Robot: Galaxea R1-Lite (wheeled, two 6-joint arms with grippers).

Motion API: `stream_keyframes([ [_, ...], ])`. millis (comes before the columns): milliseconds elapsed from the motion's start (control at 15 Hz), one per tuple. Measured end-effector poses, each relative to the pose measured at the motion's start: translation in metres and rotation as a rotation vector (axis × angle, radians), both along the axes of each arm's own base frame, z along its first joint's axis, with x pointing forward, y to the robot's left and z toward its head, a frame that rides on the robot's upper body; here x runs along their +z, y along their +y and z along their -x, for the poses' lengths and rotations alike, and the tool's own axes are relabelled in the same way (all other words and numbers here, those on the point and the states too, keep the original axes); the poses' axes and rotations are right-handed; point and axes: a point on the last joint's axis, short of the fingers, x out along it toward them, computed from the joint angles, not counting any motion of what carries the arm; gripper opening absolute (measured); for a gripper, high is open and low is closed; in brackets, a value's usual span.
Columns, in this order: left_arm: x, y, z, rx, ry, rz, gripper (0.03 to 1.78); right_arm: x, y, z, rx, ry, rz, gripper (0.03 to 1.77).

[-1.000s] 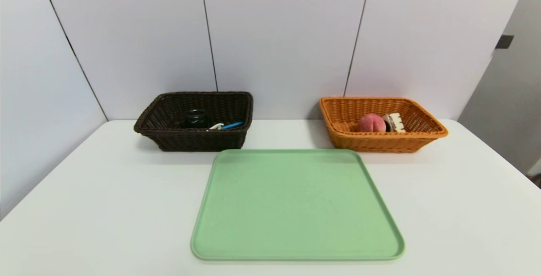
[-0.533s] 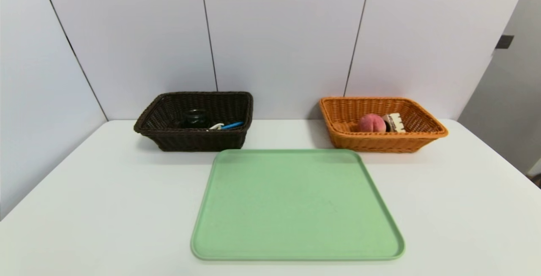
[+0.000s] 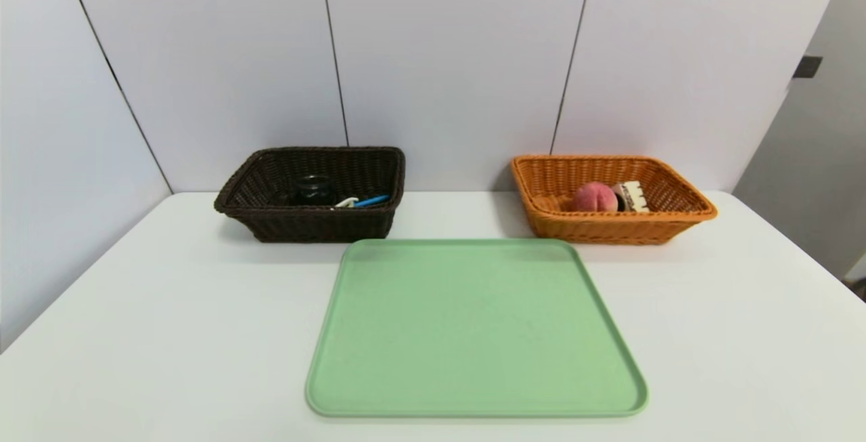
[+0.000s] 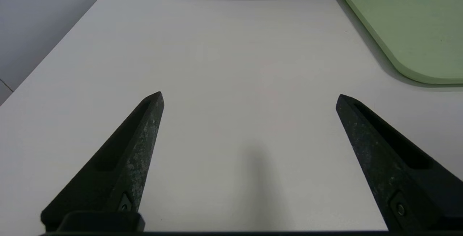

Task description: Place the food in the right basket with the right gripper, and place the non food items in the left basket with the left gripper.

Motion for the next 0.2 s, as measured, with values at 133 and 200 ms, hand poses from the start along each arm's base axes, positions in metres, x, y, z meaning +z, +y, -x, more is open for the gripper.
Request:
stream_keyframes([
  [133,0.0000,0.0000,0.0000,0.001,0.000,0.002,1.69,0.0005,-0.0001,0.0001,-0.007,-0.002,-0.007,1.69],
  [200,0.0000,0.0000,0.0000,0.001,0.000,0.003,1.69,0.0009,-0.0001,0.0000,-0.005,-0.008,-0.008,1.69],
])
